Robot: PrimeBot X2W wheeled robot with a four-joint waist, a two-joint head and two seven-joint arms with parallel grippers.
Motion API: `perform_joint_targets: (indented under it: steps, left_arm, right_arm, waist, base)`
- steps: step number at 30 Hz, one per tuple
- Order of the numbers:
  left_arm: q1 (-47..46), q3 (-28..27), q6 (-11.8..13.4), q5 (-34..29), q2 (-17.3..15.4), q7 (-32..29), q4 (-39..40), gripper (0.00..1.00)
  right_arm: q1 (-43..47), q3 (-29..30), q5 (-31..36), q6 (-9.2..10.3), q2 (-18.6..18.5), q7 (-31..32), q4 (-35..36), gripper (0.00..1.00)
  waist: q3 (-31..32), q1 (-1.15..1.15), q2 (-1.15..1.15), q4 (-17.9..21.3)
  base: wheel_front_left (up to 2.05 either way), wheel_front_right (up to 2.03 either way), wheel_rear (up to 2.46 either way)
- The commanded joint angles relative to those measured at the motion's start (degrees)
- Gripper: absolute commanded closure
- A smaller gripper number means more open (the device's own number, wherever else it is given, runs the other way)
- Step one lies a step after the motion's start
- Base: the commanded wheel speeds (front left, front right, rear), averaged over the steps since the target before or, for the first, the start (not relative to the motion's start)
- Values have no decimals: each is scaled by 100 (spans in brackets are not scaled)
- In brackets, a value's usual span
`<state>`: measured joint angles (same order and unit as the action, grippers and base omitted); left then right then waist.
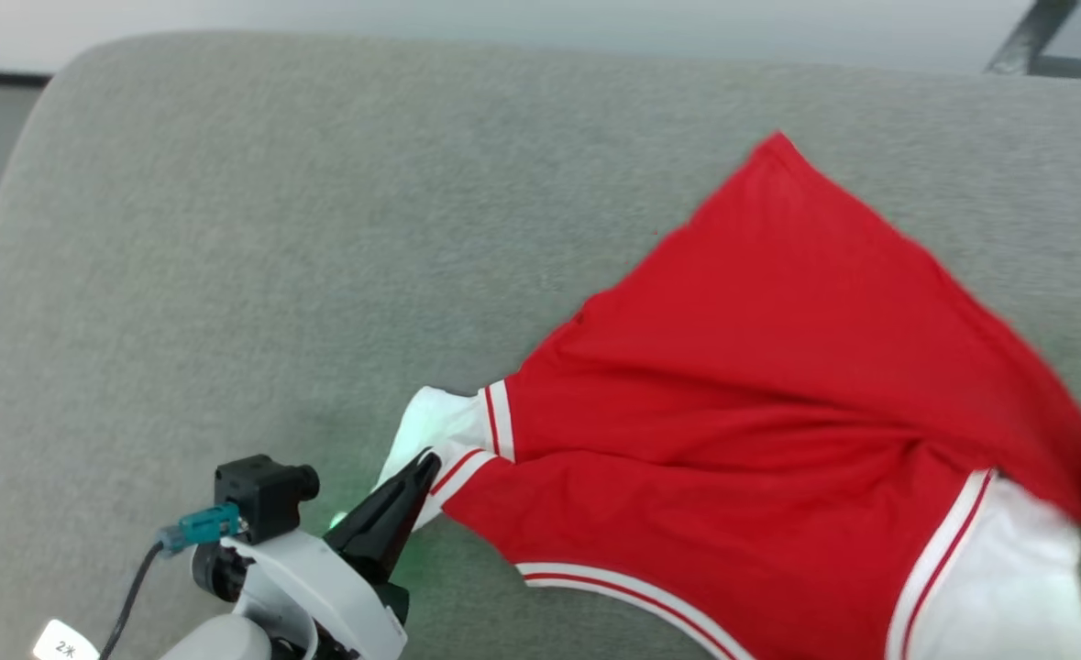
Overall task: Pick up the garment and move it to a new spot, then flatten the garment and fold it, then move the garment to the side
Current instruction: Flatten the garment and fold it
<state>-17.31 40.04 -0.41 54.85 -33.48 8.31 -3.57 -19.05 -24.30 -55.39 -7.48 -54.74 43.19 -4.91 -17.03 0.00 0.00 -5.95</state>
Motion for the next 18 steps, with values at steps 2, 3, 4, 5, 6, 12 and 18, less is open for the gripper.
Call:
perform_joint_targets:
  steps: [2, 3, 4, 5, 6, 12, 18]
  left_arm:
    - [84, -18, 37, 49, -52, -25, 28, 100]
    - [96, -32, 50, 62, -71, -30, 33, 100]
    - [106, -40, 58, 69, -86, -29, 49, 100]
    - [110, -47, 76, 70, -98, -32, 65, 100]
    - [110, -47, 76, 70, -98, -32, 65, 100]
    - [163, -47, 107, 78, -177, -56, 155, 100]
    - [163, 11, 111, 45, -151, -89, 155, 100]
  right_arm:
    - [633, 250, 91, -2, 77, -90, 273, 100]
    - [899, 326, 130, -2, 144, -95, 410, 100]
    - [1157, 423, 170, -2, 220, -81, 533, 100]
    - [1405, 516, 211, -2, 285, -55, 668, 100]
    - [1405, 516, 211, -2, 285, -55, 668, 100]
    - [2333, 937, 669, -2, 817, 152, 1384, 86]
    - [2214, 1621, 1291, -2, 1129, 203, 1845, 0]
  waist:
    - [272, 0, 0, 300]
    - [279, 0, 0, 327]
    - [280, 0, 0, 352]
    - [279, 0, 0, 372]
    - [279, 0, 0, 372]
    - [278, 0, 0, 484]
    - [389, 0, 0, 466]
  base:
    - [0, 0, 0]
    - [0, 0, 0]
    - [0, 0, 0]
    - [0, 0, 0]
    - [0, 0, 0]
    - [0, 0, 0]
    - [0, 0, 0]
